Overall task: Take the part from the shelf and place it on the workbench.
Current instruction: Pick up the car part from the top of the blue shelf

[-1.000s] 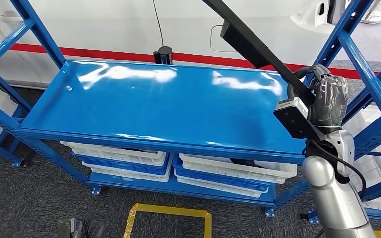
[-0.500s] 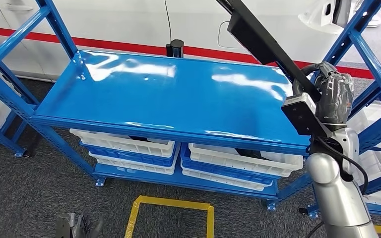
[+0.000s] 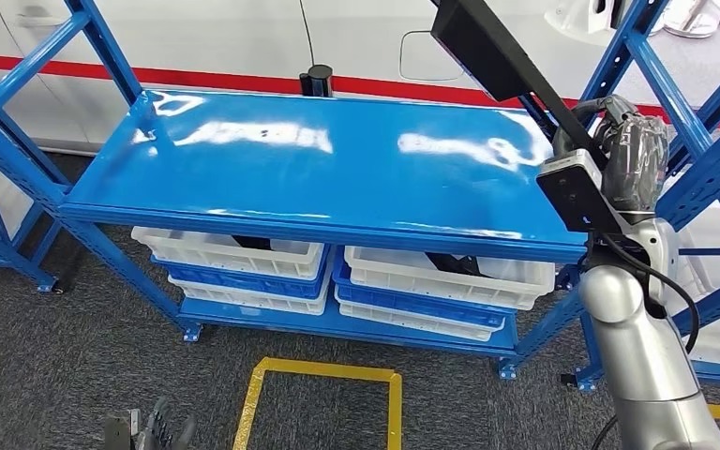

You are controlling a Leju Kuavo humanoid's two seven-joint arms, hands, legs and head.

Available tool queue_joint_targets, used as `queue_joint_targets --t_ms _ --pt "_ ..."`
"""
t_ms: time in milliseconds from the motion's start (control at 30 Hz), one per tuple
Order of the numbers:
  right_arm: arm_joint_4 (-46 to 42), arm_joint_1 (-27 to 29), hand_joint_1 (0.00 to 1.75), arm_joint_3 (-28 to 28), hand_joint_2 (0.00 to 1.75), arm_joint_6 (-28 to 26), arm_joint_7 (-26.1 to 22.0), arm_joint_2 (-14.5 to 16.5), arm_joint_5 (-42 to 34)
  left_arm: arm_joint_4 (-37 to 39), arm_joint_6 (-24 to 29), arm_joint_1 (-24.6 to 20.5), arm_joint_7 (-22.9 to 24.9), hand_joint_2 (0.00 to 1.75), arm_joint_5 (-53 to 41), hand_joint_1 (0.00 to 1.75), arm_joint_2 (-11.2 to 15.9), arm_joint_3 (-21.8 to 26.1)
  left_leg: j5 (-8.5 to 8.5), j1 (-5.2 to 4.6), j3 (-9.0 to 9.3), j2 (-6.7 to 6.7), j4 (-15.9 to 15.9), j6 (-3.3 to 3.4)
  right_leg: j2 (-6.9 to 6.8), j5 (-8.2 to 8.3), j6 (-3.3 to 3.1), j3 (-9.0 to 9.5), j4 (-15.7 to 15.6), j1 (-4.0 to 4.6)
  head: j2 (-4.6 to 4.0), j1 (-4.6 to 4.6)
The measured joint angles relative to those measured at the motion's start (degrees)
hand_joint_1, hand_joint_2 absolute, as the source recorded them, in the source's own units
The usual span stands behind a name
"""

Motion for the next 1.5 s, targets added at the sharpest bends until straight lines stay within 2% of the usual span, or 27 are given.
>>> queue_joint_targets --t_ms 100,167,267,300,367,433,467,500,567,633,700,767,800,833,900,933,967,1000,1033,1100,1167,1233,1300,1367,1433,1467,1500 --pt "0.6 -0.6 1.75 0.0 1.75 -0.6 0.2 -0.4 -0.9 0.1 0.0 -0.1 0.0 1.75 0.7 0.00 0.3 -1.1 3.25 0.37 7.34 -0.12 -10.7 -0.11 0.01 0.65 0.71 -1.23 0.7 -0.09 0.00 -0.03" --pt "0.6 -0.8 1.75 -0.2 1.75 -1.1 0.3 -0.8 -1.0 0.2 0.0 -0.1 0.0 1.75 0.9 0.00 0.5 -1.8 3.22 0.12 9.52 -0.32 -14.6 0.21 -0.04 1.18 1.52 -1.80 0.9 0.12 0.00 -0.03" --pt "0.6 -0.6 1.75 -0.4 1.75 -1.3 0.4 -1.3 -1.1 0.2 0.0 -0.1 0.0 1.75 1.0 0.00 0.5 -2.5 4.05 -0.25 8.91 -0.16 -15.3 1.79 -0.04 1.54 2.78 -2.58 1.1 0.19 0.00 0.01" --pt "0.7 -0.5 1.75 -0.5 1.75 -1.3 0.4 -1.5 -1.1 0.3 0.0 -0.2 0.0 1.75 1.0 0.00 0.5 -2.8 4.59 -0.25 8.51 -0.02 -15.5 2.58 0.00 0.53 2.74 -3.29 2.3 0.19 0.00 0.09" --pt "0.7 -0.3 1.75 -0.7 1.75 -1.4 0.4 -2.0 -1.1 0.3 0.0 -0.2 0.0 1.75 1.0 0.00 0.6 -3.3 5.68 -0.32 7.40 0.21 -15.7 3.70 0.13 -3.57 1.98 -5.65 8.1 0.20 0.00 0.23" --pt "0.8 0.2 1.75 -0.9 1.75 -1.5 0.4 -2.4 -1.1 0.3 -0.1 -0.2 0.0 1.75 1.1 0.00 0.7 -3.7 6.67 -0.49 6.07 0.28 -15.7 4.07 0.21 -7.18 1.68 -7.74 15.6 0.27 0.00 0.33" --pt "0.9 0.6 1.75 -0.9 1.75 -1.5 0.4 -2.6 -1.1 0.4 -0.1 -0.2 0.0 1.75 1.1 0.00 0.7 -3.9 7.15 -0.55 5.43 0.30 -15.7 4.09 0.23 -7.65 1.98 -7.84 17.5 0.27 0.00 0.33" --pt "0.9 0.8 1.75 -1.0 1.75 -1.6 0.4 -2.6 -1.1 0.5 -0.1 -0.2 0.1 1.75 1.2 0.00 0.7 -4.1 7.61 -0.58 4.83 0.30 -15.6 4.02 0.22 -7.15 2.46 -6.89 17.3 0.26 0.00 0.34" --pt "0.9 1.1 1.75 -1.0 1.75 -1.6 0.4 -2.7 -1.1 0.6 -0.2 -0.2 0.1 1.75 1.4 0.00 0.7 -4.6 8.49 -0.59 3.82 0.31 -15.5 3.71 0.20 -5.02 3.30 -2.06 11.0 0.22 0.00 0.34" --pt "0.8 1.1 1.75 -1.1 1.75 -1.7 0.4 -2.8 -1.1 0.7 -0.2 -0.2 0.1 1.75 1.9 0.00 0.7 -5.0 9.30 -0.82 3.07 0.28 -15.4 3.16 0.25 -4.26 3.22 3.45 2.8 0.55 0.00 0.32" --pt "0.8 1.2 1.75 -1.3 1.75 -1.8 0.4 -2.9 -1.1 0.8 -0.2 -0.2 0.2 1.75 2.1 0.00 0.8 -5.3 10.20 -1.04 2.65 0.27 -15.4 2.56 0.34 -4.54 2.66 5.34 -0.4 0.99 0.00 0.29" --pt "0.8 1.6 1.75 -1.5 1.75 -1.9 0.4 -2.9 -1.1 0.8 -0.2 -0.1 0.2 1.75 2.2 0.00 1.0 -5.4 10.55 -1.01 2.24 0.13 -15.3 1.98 0.31 -4.04 1.90 4.59 -0.4 0.55 0.00 0.27" --pt "0.8 1.7 1.75 -1.5 1.75 -1.9 0.4 -2.9 -1.1 0.9 -0.2 -0.1 0.2 1.75 2.2 0.00 1.1 -5.5 9.54 -0.93 1.77 0.06 -14.5 1.66 0.25 -3.60 1.36 4.20 -0.3 0.25 0.00 0.19" --pt "0.8 1.7 1.75 -1.5 1.75 -1.9 0.4 -2.9 -1.1 1.0 -0.2 -0.1 0.3 1.75 2.2 0.00 1.1 -5.6 7.59 -0.83 1.00 0.00 -12.7 1.35 0.20 -3.08 0.81 3.72 -0.4 -0.06 0.00 0.12" --pt "0.8 1.7 1.75 -1.5 1.75 -1.9 0.4 -2.9 -1.1 1.1 -0.2 -0.1 0.3 1.75 2.2 0.00 1.2 -5.9 2.20 -0.59 -1.19 0.01 -5.8 0.76 0.13 -2.04 0.08 2.65 -0.3 -0.01 0.00 -0.05" --pt "0.8 1.8 1.75 -1.5 1.75 -1.9 0.4 -2.9 -1.1 1.1 -0.2 -0.1 0.4 1.75 2.2 0.00 1.2 -6.0 0.40 -0.48 -2.07 0.01 -2.2 0.52 0.12 -1.55 -0.05 2.01 -0.3 0.08 0.00 -0.05" --pt "0.8 1.8 1.75 -1.5 1.75 -1.9 0.4 -2.9 -1.1 1.2 -0.2 -0.1 0.4 1.75 2.3 0.00 1.2 -6.1 -0.21 -0.38 -2.28 0.01 0.1 0.35 0.12 -1.08 -0.04 1.35 -0.2 0.15 0.00 -0.07" --pt "0.8 1.9 1.75 -1.6 1.75 -1.9 0.4 -2.9 -1.1 1.2 -0.2 -0.1 0.4 1.75 2.3 0.00 1.3 -6.2 0.38 -0.27 -1.52 0.02 0.5 0.25 0.12 -0.68 0.05 0.72 -0.1 0.18 0.00 -0.08" --pt "0.8 1.9 1.75 -1.6 1.75 -1.9 0.4 -2.9 -1.1 1.3 -0.2 -0.1 0.4 1.75 2.3 0.00 1.3 -6.2 1.66 -0.16 0.18 0.03 -1.0 0.23 0.14 -0.35 0.21 0.13 0.1 0.15 0.00 -0.09" --pt "0.7 2.0 1.75 -1.8 1.75 -2.0 0.4 -2.9 -1.1 1.3 -0.2 -0.2 0.4 1.75 2.4 0.00 1.3 -6.3 3.61 -0.02 5.57 -0.02 -7.9 0.32 0.17 0.12 0.66 -0.91 0.7 0.19 0.00 -0.12" --pt "0.6 2.0 1.75 -2.1 1.75 -2.1 0.3 -3.0 -1.3 1.3 -0.2 -0.3 0.4 1.75 2.7 0.00 1.4 -6.4 3.51 -0.18 8.99 -0.20 -13.2 0.54 0.11 0.62 1.42 -1.64 1.2 0.40 0.00 -0.03" --pt "0.6 2.2 1.75 -2.3 1.75 -2.2 0.0 -3.1 -1.7 1.3 -0.2 -0.3 0.3 1.75 2.9 0.00 1.6 -6.6 3.41 -0.53 9.07 -0.27 -14.5 1.10 0.04 1.29 2.41 -2.05 1.2 0.52 0.00 0.06" --pt "0.6 2.5 1.75 -2.4 1.75 -2.3 -0.2 -3.4 -1.9 1.3 -0.1 -0.3 0.3 1.75 3.1 0.00 1.6 -6.7 4.27 -0.55 8.49 -0.04 -14.9 2.44 0.04 0.67 2.89 -2.90 2.0 0.46 0.00 0.09" --pt "0.6 2.7 1.75 -2.5 1.75 -2.3 -0.2 -3.6 -2.0 1.4 -0.1 -0.3 0.3 1.75 3.1 0.00 1.7 -6.7 5.44 -0.48 7.44 0.19 -15.3 3.77 0.09 -2.90 2.36 -4.92 6.6 0.46 0.00 0.31" --pt "0.6 2.9 1.75 -2.6 1.75 -2.3 -0.2 -3.7 -2.0 1.4 -0.1 -0.3 0.3 1.75 3.2 0.00 1.8 -6.7 6.54 -0.61 5.93 0.28 -15.3 4.23 0.15 -6.95 1.93 -7.15 14.0 0.52 0.00 0.48" --pt "0.6 3.1 1.75 -2.6 1.75 -2.3 -0.3 -3.7 -2.1 1.5 -0.1 -0.3 0.3 1.75 3.3 0.00 1.8 -6.8 7.12 -0.66 5.16 0.32 -15.3 4.25 0.16 -7.74 2.15 -7.47 16.6 0.52 0.00 0.49" --pt "0.6 3.2 1.75 -2.6 1.75 -2.3 -0.3 -3.7 -2.2 1.6 -0.1 -0.3 0.3 1.75 3.4 0.00 1.8 -6.8 7.65 -0.68 4.47 0.35 -15.3 4.21 0.16 -7.60 2.59 -7.06 17.6 0.51 0.00 0.49"
